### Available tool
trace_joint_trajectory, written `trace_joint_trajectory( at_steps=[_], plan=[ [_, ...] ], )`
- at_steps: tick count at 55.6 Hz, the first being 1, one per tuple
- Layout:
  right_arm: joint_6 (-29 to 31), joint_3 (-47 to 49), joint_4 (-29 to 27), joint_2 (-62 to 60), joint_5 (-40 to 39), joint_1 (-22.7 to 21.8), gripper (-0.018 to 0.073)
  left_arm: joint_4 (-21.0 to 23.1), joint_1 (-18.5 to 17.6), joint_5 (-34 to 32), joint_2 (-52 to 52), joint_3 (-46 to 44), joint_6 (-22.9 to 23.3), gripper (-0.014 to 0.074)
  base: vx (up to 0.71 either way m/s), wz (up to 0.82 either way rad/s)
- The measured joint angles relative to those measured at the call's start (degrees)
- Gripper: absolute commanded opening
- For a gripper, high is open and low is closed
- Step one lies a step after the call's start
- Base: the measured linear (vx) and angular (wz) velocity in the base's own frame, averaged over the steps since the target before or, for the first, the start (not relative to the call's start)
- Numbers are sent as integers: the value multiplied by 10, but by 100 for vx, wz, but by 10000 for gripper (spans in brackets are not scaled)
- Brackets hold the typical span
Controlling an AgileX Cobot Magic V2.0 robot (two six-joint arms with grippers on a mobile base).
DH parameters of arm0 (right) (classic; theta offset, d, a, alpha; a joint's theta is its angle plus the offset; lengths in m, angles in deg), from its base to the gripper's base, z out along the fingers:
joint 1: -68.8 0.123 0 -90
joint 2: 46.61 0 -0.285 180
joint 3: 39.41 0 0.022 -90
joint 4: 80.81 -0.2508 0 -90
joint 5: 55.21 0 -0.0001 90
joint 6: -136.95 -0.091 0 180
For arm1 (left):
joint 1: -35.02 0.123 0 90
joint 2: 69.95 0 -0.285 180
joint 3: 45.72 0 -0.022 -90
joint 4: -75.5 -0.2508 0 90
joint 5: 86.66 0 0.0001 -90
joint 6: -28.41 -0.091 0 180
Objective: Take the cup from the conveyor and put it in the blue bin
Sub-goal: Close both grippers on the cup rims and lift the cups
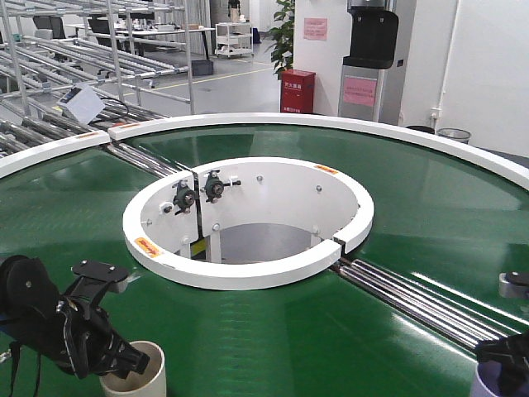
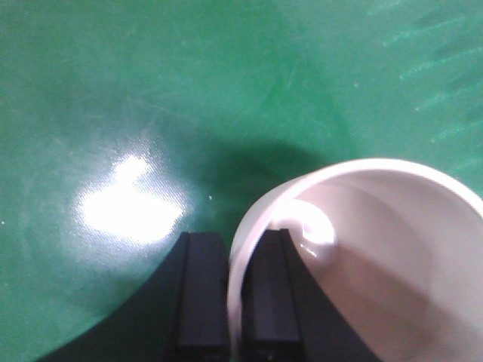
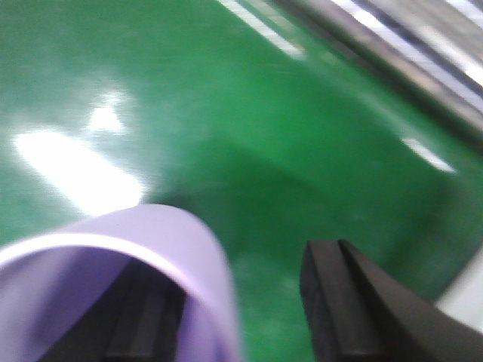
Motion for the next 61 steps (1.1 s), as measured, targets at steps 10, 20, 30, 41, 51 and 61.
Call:
trace_joint_trajectory(
  at_steps=[10,20,30,41,51,61],
  plan=[
    [5,0,-10,11,-3,0,242,0,0,-1,0,0,0,-8,0,0],
    [7,1,-12,11,1,0,52,0,0,-1,0,0,0,-8,0,0],
    [14,1,-15,7,6,0,-15,0,0,0,0,0,0,-8,0,0],
    [40,1,-30,-43,-4,11,-11,0,0,7,2,-9,0,-8,0,0],
    [50,1,-39,-119,-31,62,-11,0,0,3,45,-27,-1,-8,0,0],
    [43,1,-41,-194,-74,123,-10,0,0,-23,125,-31,-1,-8,0,0]
  ],
)
